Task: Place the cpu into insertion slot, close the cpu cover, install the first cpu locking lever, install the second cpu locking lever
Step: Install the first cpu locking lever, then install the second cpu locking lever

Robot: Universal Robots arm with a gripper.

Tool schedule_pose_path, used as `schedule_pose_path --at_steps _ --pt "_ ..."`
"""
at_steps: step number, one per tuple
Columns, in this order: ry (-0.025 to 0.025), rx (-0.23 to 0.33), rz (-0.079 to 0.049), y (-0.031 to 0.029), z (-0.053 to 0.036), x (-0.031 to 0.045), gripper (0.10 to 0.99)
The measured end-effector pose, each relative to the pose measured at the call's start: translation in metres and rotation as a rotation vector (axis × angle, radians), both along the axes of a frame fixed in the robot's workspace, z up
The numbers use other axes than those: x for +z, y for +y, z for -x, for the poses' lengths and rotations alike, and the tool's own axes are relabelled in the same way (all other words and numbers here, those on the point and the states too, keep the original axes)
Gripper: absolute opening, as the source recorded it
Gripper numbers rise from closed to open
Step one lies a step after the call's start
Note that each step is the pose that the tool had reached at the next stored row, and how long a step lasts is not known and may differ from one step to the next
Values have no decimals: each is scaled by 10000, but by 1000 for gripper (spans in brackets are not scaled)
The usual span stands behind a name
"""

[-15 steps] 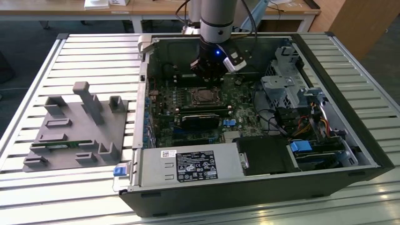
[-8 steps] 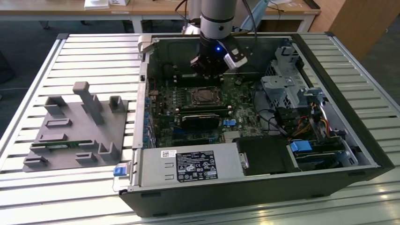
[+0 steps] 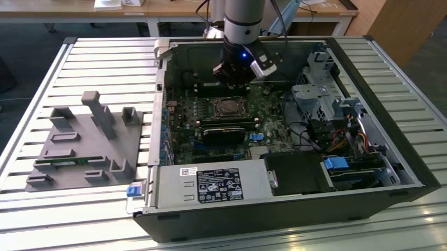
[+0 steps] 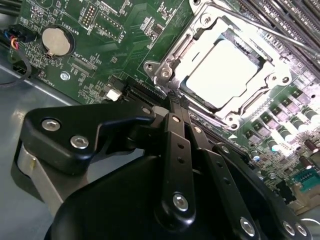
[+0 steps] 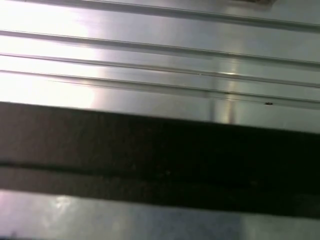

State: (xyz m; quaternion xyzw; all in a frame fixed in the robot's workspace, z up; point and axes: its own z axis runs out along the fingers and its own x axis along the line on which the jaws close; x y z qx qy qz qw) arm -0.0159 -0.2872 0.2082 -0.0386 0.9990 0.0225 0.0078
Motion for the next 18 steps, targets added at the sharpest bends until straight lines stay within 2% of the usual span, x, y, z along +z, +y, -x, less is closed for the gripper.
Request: schedule_pose_path --at_steps 18 --pt "-1 -1 -1 -78 -11 0 106"
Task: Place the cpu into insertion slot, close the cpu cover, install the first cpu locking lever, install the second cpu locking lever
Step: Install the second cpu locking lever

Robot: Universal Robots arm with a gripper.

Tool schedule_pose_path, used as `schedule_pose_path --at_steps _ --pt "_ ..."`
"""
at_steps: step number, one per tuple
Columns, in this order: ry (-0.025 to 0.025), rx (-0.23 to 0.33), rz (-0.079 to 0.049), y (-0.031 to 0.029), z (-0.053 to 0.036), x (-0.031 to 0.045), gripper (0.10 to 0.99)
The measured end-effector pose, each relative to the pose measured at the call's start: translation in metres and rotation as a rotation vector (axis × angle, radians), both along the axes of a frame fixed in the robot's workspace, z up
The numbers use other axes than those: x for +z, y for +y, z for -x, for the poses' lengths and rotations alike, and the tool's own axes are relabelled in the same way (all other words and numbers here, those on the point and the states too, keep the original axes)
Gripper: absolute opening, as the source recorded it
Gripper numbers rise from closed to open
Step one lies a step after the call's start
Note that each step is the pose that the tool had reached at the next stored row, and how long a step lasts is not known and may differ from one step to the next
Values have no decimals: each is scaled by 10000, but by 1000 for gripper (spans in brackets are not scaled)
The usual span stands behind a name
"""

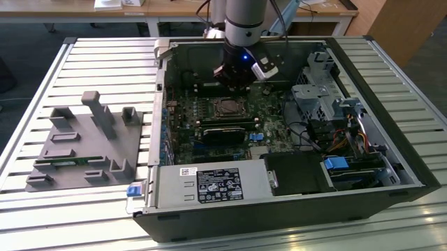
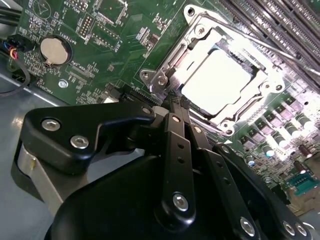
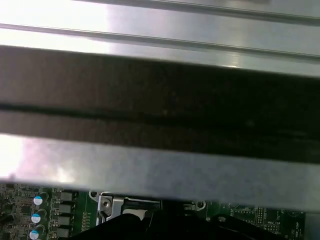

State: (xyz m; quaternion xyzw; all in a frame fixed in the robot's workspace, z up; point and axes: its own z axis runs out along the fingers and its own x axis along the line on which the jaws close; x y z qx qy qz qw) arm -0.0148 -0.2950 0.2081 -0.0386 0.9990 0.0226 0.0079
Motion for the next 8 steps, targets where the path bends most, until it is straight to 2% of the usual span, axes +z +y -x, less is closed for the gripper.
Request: schedule_pose_path --at_steps 8 --pt "0 0 0 -49 0 0 106"
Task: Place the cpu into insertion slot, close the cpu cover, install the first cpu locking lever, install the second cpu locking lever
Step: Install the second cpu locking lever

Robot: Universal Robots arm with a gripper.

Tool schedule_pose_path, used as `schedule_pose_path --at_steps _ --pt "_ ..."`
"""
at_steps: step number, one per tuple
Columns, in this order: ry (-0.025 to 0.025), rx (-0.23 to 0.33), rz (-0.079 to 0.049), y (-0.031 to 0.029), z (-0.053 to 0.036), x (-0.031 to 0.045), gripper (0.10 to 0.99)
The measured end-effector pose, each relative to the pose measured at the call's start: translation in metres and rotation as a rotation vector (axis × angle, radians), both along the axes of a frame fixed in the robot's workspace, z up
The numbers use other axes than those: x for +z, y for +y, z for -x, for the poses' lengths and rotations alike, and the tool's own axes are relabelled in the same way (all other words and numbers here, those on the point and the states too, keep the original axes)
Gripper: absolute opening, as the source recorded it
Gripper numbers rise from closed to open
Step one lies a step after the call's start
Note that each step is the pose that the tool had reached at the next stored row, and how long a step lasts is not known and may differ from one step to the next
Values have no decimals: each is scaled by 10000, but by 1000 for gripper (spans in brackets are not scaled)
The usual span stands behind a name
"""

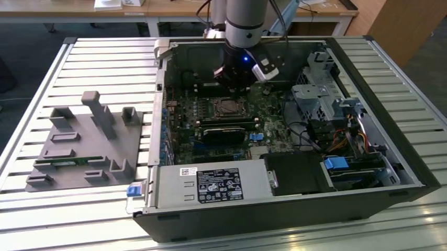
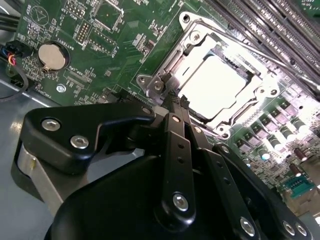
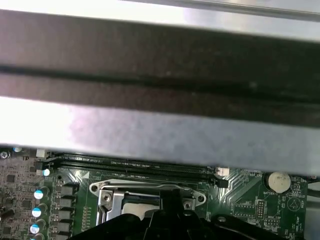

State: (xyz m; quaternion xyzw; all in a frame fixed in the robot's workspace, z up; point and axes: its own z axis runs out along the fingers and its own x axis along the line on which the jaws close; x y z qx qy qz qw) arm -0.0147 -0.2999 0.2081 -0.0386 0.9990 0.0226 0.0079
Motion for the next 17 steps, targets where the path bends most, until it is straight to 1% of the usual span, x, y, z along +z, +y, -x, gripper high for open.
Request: schedule_pose_path --at_steps 7,13,15,17 --pt "1 0 1 -50 0 0 106" --pt "1 0 3 -59 0 3 106" --pt "1 0 3 -59 0 30 106" --pt "-1 0 -1 -59 0 93 106"
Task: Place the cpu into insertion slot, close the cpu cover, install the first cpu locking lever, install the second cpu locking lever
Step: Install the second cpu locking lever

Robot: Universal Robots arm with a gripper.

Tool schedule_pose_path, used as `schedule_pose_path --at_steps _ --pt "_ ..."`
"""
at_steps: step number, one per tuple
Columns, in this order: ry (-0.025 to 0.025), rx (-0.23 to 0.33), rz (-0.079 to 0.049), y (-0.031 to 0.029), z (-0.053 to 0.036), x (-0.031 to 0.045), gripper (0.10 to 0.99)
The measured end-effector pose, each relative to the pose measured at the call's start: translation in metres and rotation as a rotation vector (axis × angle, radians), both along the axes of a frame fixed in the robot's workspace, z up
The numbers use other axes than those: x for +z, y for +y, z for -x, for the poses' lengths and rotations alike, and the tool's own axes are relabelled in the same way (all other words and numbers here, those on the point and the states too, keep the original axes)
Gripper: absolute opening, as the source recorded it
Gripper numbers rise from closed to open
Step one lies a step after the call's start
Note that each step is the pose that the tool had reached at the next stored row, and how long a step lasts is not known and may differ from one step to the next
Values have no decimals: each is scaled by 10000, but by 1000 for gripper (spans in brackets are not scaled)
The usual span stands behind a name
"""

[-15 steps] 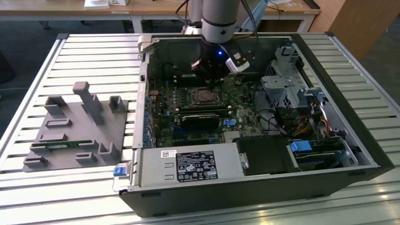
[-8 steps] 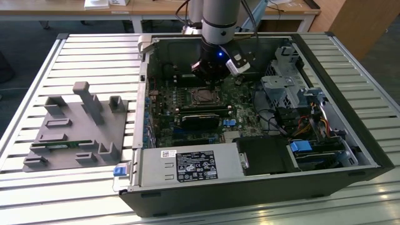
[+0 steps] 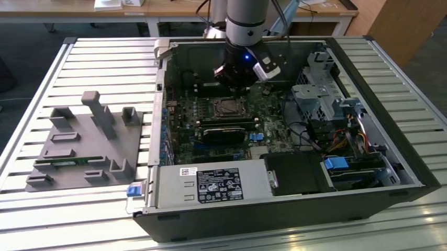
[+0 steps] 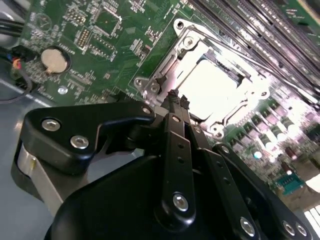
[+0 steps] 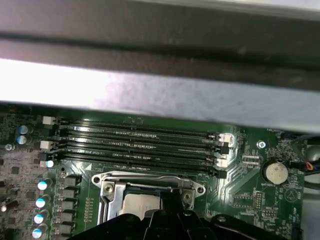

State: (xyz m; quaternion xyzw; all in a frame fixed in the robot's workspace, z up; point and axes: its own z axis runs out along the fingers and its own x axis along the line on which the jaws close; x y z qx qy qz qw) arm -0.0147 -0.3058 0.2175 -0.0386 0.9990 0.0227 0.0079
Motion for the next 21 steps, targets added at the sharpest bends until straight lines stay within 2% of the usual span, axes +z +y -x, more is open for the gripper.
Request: schedule_pose_path --at_steps 4,6,9,15,21 --pt "1 0 1 0 0 140 106" --pt "2 1 3 -2 0 171 106" --pt "1 0 2 -22 0 174 106" --pt "1 1 2 -105 0 174 106" --pt "2 1 2 -148 0 174 106"
